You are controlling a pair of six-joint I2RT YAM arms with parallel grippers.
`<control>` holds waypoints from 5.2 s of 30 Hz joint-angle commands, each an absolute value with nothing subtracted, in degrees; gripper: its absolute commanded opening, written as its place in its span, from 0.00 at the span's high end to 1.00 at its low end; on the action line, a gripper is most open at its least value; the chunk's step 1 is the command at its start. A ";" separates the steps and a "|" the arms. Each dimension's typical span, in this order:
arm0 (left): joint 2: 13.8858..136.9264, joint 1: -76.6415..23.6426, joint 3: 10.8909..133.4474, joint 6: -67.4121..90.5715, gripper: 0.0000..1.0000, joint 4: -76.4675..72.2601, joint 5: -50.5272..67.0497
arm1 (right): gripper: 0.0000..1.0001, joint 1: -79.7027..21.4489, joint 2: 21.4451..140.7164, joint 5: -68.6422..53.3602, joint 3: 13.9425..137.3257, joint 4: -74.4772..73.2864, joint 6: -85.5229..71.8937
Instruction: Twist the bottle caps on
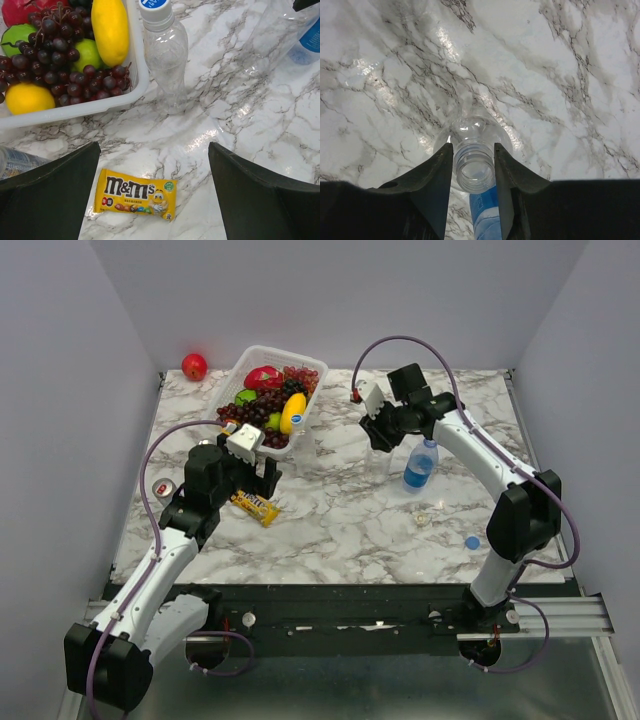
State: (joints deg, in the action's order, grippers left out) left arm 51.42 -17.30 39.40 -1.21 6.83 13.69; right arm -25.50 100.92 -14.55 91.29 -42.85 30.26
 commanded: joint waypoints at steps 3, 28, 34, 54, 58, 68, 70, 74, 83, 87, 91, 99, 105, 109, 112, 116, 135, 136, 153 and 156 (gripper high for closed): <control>51.24 -17.05 38.32 -1.05 0.01 5.36 16.61 | 0.69 -25.14 100.46 -16.17 90.18 -45.44 31.02; 63.71 -37.17 31.38 5.18 0.01 -24.77 36.74 | 0.91 -31.20 86.23 -45.61 98.88 -61.18 24.18; 67.41 -41.13 33.13 5.18 0.01 -28.30 34.45 | 0.94 -33.13 85.60 -47.63 98.44 -59.51 22.77; 71.46 -43.24 34.81 4.04 0.02 -31.55 37.89 | 0.98 -33.49 86.22 -51.24 95.98 -56.60 21.36; 71.98 -43.15 35.33 4.75 0.08 -32.43 37.43 | 0.98 -33.49 85.52 -51.24 95.19 -55.90 20.66; 66.99 -41.66 32.00 5.27 0.52 -30.07 37.62 | 0.48 -32.79 80.17 -37.74 91.87 -57.13 22.67; 65.31 -40.79 30.77 4.31 0.58 -28.48 37.79 | 0.44 -31.04 75.79 -36.57 88.44 -56.69 24.42; 61.01 -38.33 29.53 1.41 0.83 -22.96 38.84 | 0.43 -28.83 69.36 -32.89 79.12 -58.88 33.64; 57.83 -36.12 29.71 -1.23 1.00 -17.05 44.02 | 0.43 -28.65 64.16 -22.79 54.77 -57.93 53.51; 57.66 -34.72 29.88 -0.26 1.00 -17.05 44.82 | 0.43 -28.13 67.57 -17.50 49.93 -54.32 58.52; 57.48 -33.40 29.88 -0.18 1.00 -17.05 45.09 | 0.41 -27.25 69.34 -16.17 48.16 -51.59 64.05; 57.22 -31.99 29.18 -0.26 1.00 -17.40 46.14 | 0.38 -24.88 75.75 -13.71 50.62 -49.31 68.11; 57.22 -31.38 28.92 1.84 1.00 -17.93 46.41 | 0.37 -24.35 80.32 -11.60 52.73 -47.37 71.28; 57.04 -30.85 28.57 2.11 1.00 -17.93 46.32 | 0.37 -23.99 83.13 -11.51 54.67 -47.29 71.81; 56.95 -30.59 28.30 2.28 1.00 -17.93 46.41 | 0.37 -23.82 85.07 -11.25 55.20 -47.46 72.07; 56.69 -30.24 28.21 2.46 1.00 -17.67 46.41 | 0.37 -23.82 86.39 -10.37 54.67 -47.73 73.12; 57.74 -30.15 28.13 2.64 1.00 -18.19 46.05 | 0.44 -23.64 90.26 -7.82 53.09 -45.26 73.21; 57.83 -30.15 28.13 2.46 1.00 -18.19 45.97 | 0.45 -23.73 90.44 -7.74 53.09 -45.18 73.04; 57.92 -31.99 26.46 -7.45 1.00 -13.28 48.42 | 0.73 -23.91 79.90 -25.53 65.26 -61.94 67.95; 58.01 -34.45 25.84 -15.45 1.00 -9.06 49.30 | 0.73 -25.48 76.47 -32.67 72.14 -69.24 65.40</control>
State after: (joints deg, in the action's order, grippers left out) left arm 58.19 -31.51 27.24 -4.25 -15.11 45.69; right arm -23.97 82.19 -18.70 62.78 -58.26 69.14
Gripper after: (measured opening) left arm 0.731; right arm 0.417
